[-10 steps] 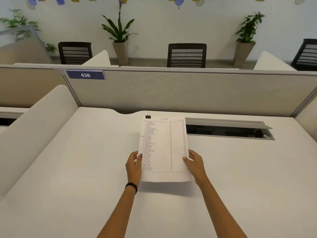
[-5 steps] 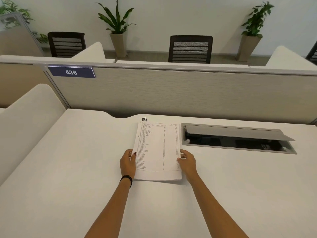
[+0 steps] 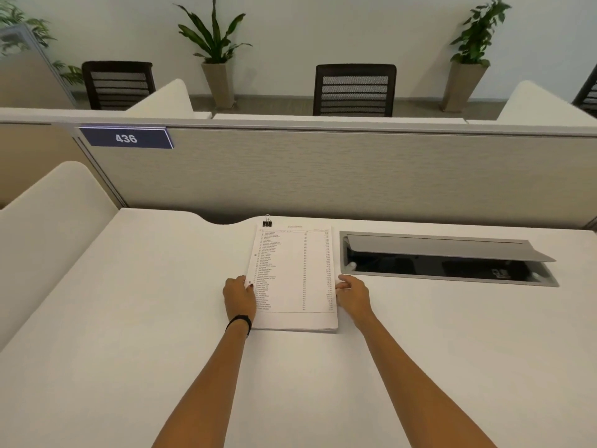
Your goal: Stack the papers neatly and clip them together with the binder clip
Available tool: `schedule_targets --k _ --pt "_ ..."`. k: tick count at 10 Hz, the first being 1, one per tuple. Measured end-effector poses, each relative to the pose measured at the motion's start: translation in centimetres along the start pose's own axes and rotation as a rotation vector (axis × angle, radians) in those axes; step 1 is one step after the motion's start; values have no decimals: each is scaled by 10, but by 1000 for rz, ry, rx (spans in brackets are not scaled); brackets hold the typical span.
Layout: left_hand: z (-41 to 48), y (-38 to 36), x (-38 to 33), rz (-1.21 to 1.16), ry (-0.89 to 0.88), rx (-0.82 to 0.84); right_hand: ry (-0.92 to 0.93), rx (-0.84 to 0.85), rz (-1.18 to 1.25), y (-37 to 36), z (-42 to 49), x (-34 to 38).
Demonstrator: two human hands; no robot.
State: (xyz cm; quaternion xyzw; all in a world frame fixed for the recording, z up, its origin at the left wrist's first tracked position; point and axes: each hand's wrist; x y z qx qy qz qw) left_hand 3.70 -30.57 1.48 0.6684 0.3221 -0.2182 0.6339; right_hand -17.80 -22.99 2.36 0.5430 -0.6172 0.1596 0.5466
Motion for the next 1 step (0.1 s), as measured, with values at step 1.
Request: schedule_targets --k 1 --pt "-6 4 -7 117 -16 9 41 -11 -28 6 -7 4"
Point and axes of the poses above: each hand's wrist, its own z-axis towards the middle knuckle, its own y-axis out of the back of the hand, x = y × z, and after that the axes turned 2 degrees about z, right-handed
